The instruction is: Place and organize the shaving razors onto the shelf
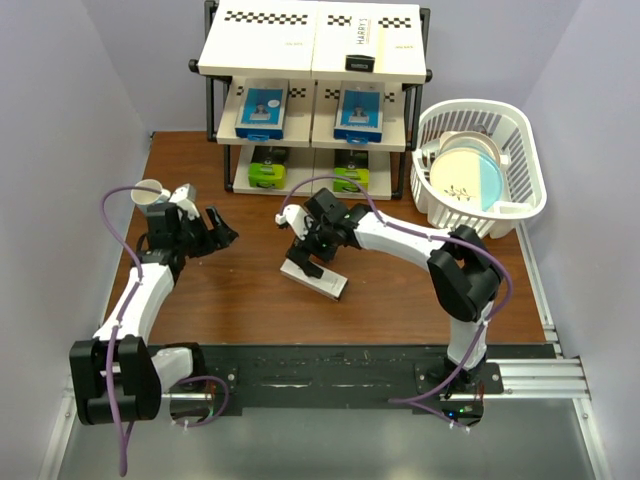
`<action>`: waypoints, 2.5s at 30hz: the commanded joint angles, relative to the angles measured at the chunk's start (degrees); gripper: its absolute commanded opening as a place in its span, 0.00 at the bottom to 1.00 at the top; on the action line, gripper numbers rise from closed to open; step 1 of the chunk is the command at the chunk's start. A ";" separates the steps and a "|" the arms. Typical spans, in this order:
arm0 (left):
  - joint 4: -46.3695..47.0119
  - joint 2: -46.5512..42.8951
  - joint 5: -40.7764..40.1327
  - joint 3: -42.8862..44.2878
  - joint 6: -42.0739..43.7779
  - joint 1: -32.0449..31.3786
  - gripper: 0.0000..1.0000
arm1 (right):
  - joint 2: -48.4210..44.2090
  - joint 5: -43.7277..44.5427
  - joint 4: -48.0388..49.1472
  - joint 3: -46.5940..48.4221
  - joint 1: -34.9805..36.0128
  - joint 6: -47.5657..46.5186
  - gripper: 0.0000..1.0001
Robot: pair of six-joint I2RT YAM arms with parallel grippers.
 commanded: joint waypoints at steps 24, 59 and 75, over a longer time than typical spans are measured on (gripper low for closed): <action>6.43 -5.32 9.21 -3.66 5.80 1.49 0.77 | 6.76 -14.72 -4.00 6.56 1.12 1.83 0.52; 11.52 -4.69 15.72 -5.50 7.29 1.40 0.75 | -23.12 6.73 12.52 -23.74 0.75 0.77 0.98; 9.07 -13.67 16.07 -11.48 7.82 1.75 0.76 | -11.62 7.20 15.69 -17.53 4.19 7.19 0.99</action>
